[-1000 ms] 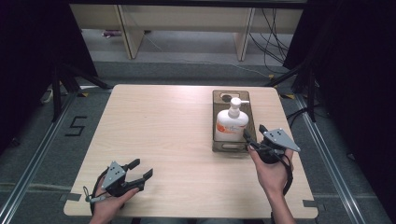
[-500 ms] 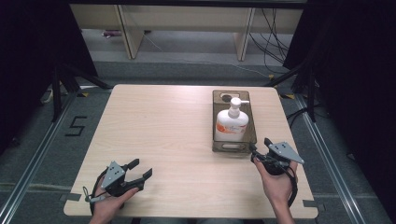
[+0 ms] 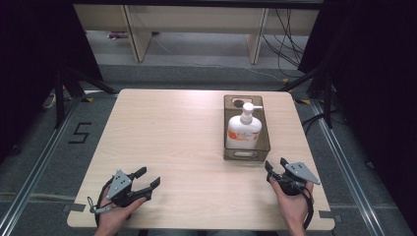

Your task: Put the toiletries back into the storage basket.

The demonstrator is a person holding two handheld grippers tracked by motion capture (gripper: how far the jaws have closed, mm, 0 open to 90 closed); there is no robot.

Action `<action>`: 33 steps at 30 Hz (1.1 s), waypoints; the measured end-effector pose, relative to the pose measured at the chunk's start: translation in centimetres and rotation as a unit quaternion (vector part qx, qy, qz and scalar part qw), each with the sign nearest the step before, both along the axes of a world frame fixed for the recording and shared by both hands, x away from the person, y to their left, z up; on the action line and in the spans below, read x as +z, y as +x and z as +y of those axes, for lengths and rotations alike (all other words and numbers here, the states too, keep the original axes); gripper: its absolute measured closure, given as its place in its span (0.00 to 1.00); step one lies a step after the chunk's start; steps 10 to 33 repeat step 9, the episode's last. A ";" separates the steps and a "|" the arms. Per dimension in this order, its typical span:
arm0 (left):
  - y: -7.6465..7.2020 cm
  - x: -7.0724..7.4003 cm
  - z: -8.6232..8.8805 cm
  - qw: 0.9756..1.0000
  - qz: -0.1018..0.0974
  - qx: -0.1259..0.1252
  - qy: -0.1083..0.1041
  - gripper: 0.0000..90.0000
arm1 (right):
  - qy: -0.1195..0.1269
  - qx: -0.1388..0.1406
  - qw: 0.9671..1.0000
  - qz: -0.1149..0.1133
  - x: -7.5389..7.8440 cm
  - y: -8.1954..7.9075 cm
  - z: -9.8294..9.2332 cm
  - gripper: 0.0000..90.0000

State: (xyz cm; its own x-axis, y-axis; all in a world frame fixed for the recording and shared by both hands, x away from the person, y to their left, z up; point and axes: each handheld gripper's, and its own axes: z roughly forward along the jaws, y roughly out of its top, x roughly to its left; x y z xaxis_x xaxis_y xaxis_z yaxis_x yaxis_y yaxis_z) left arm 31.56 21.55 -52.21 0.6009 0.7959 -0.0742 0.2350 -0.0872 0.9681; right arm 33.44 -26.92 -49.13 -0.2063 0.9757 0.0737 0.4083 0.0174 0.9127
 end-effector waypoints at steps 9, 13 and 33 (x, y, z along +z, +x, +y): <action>-0.1 0.0 0.0 1.000 -0.001 0.003 -0.001 0.36 | -0.008 0.007 1.000 -0.018 -0.5 -0.1 -0.6 0.45; -0.1 0.0 0.0 1.000 -0.001 0.003 -0.001 0.36 | -0.008 0.007 1.000 -0.018 -0.5 -0.1 -0.6 0.45; -0.1 0.0 0.0 1.000 -0.001 0.003 -0.001 0.36 | -0.008 0.007 1.000 -0.018 -0.5 -0.1 -0.6 0.45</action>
